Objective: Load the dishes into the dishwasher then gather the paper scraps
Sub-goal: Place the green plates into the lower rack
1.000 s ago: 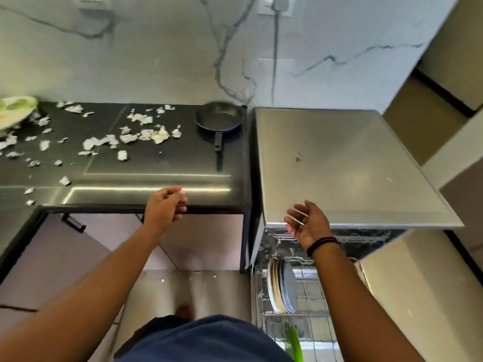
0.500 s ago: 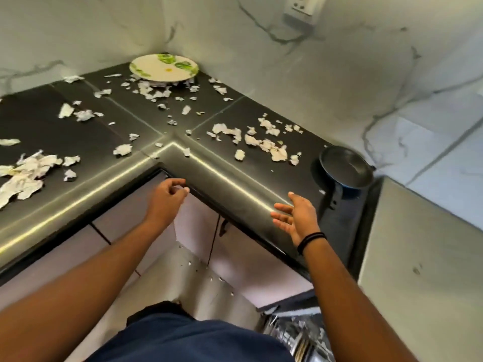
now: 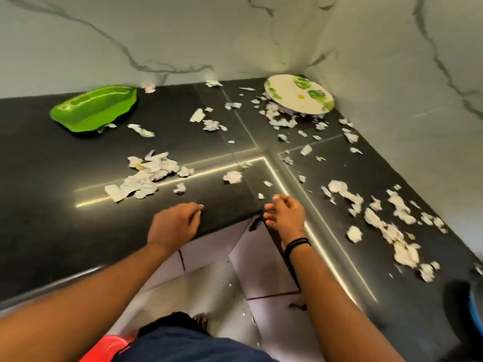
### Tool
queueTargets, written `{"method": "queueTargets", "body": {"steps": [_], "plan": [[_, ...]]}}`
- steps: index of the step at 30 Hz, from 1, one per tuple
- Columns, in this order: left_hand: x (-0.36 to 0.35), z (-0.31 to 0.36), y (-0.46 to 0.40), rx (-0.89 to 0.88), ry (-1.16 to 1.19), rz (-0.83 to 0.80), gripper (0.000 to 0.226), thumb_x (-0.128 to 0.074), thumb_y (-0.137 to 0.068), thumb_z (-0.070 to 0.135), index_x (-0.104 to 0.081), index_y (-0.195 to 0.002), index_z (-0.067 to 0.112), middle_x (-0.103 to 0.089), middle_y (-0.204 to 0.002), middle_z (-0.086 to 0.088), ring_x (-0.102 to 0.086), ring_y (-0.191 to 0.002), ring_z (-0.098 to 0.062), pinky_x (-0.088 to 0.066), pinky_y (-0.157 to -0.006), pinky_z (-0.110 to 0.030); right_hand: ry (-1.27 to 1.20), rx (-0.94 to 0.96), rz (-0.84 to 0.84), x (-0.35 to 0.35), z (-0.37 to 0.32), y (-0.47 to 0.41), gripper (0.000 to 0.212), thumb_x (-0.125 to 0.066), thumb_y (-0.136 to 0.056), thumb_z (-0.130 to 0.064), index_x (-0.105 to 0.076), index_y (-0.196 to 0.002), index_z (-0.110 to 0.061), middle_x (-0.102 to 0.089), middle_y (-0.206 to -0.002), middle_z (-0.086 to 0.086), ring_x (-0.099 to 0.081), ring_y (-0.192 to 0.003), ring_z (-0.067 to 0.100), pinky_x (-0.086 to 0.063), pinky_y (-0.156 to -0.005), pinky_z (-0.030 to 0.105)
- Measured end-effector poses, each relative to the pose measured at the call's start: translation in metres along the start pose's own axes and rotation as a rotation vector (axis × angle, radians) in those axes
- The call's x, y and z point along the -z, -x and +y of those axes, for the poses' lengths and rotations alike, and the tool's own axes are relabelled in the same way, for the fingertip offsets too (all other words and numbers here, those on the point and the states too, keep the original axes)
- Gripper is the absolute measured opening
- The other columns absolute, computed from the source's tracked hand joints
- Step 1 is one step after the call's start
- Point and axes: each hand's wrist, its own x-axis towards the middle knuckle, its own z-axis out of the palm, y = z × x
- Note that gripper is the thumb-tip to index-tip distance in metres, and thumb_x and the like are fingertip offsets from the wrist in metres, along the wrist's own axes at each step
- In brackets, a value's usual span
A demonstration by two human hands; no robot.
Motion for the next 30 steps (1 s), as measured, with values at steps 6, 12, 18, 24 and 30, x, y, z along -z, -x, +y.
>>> {"method": "queueTargets", "body": {"steps": [6,12,18,24,30], "plan": [[-0.004,-0.007,-0.002,0.031,-0.028,0.020,0.031,-0.048,-0.095,0.042,-0.074,-0.108,0.031,-0.074,-0.093,0.008,-0.072,-0.075,-0.019,-0.057,-0.056,-0.033,0.297,0.383,-0.260,-0.136,-0.005,-0.029,0.023,-0.053,-0.097,-0.008,-0.069,-0.090,-0.023,-0.073,-0.089,0.005,-0.066,-0.082,0.018,-0.054,-0.081,0.034],[-0.001,-0.007,-0.004,0.035,0.035,0.066,0.028,-0.051,-0.093,0.038,-0.075,-0.106,0.031,-0.071,-0.084,0.009,-0.069,-0.073,-0.015,-0.053,-0.054,-0.028,0.634,0.478,-0.404,-0.210,-0.004,-0.067,0.035,-0.046,-0.102,-0.009,-0.060,-0.133,-0.006,-0.055,-0.143,0.013,-0.042,-0.140,0.025,-0.028,-0.115,0.025],[-0.006,-0.008,-0.003,0.151,0.167,0.118,0.019,-0.061,-0.090,0.029,-0.075,-0.104,0.027,-0.072,-0.091,0.009,-0.069,-0.079,-0.010,-0.057,-0.061,-0.031,0.947,0.799,-0.366,-0.227,0.016,-0.095,0.042,-0.040,-0.104,-0.014,-0.048,-0.142,0.001,-0.033,-0.159,0.016,-0.018,-0.152,0.031,-0.013,-0.125,0.038],[0.022,-0.031,-0.068,0.267,0.375,0.508,0.016,-0.065,-0.095,0.020,-0.078,-0.103,0.014,-0.076,-0.093,0.006,-0.070,-0.081,-0.003,-0.057,-0.070,-0.023,0.987,0.874,-0.327,-0.247,0.008,-0.113,0.068,-0.015,-0.101,-0.045,-0.050,-0.142,-0.003,-0.033,-0.159,0.016,-0.018,-0.152,0.030,-0.013,-0.125,0.041],[0.072,-0.145,-0.189,1.083,0.673,0.856,0.011,-0.064,-0.094,0.017,-0.071,-0.085,0.016,-0.069,-0.064,0.003,-0.065,-0.044,-0.011,-0.047,-0.045,-0.027,0.997,0.892,-0.317,-0.250,0.007,-0.122,0.070,-0.015,-0.101,-0.052,-0.050,-0.142,-0.007,-0.033,-0.159,0.014,-0.017,-0.153,0.028,-0.015,-0.125,0.042]]}}
